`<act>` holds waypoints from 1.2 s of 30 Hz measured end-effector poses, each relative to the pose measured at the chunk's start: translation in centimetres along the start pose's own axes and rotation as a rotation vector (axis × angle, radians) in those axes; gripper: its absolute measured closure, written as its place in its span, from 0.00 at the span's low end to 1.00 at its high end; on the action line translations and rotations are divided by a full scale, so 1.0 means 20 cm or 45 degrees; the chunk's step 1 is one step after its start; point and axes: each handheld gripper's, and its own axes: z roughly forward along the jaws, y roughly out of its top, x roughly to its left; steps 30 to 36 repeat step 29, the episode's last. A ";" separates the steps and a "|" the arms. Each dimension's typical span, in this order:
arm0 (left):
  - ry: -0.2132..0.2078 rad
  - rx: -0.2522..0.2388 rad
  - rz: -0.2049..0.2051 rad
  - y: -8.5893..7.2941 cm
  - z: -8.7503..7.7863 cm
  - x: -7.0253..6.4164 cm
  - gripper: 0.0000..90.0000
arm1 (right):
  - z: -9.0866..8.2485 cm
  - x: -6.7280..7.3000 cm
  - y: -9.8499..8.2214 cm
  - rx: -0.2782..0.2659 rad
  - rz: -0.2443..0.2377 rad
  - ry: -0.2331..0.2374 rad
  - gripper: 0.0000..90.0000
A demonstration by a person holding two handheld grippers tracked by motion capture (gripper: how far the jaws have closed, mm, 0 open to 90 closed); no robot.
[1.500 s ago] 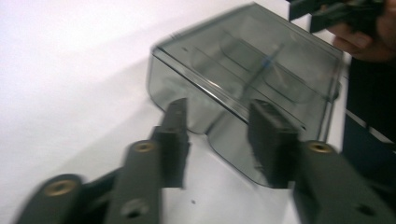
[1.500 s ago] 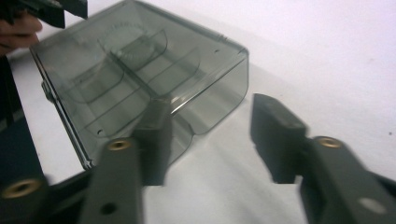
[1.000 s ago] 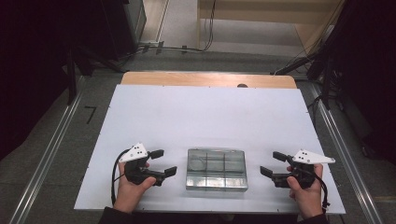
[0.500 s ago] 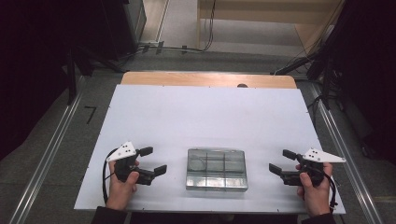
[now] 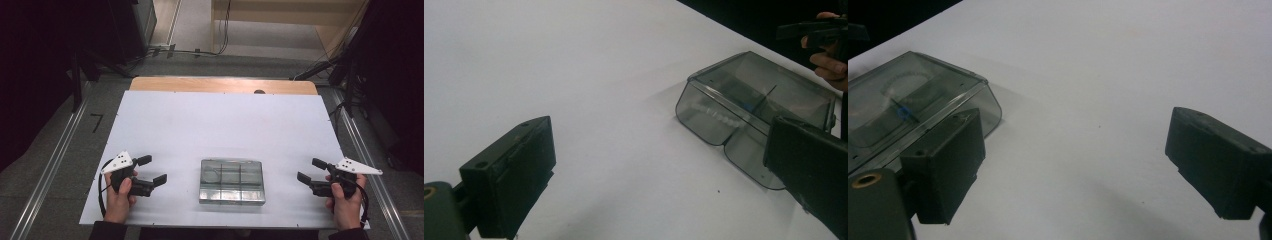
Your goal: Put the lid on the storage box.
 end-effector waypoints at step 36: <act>0.057 -0.027 0.019 -0.07 -0.07 0.09 0.00 | 0.06 -0.06 -0.07 0.003 -0.009 -0.066 0.00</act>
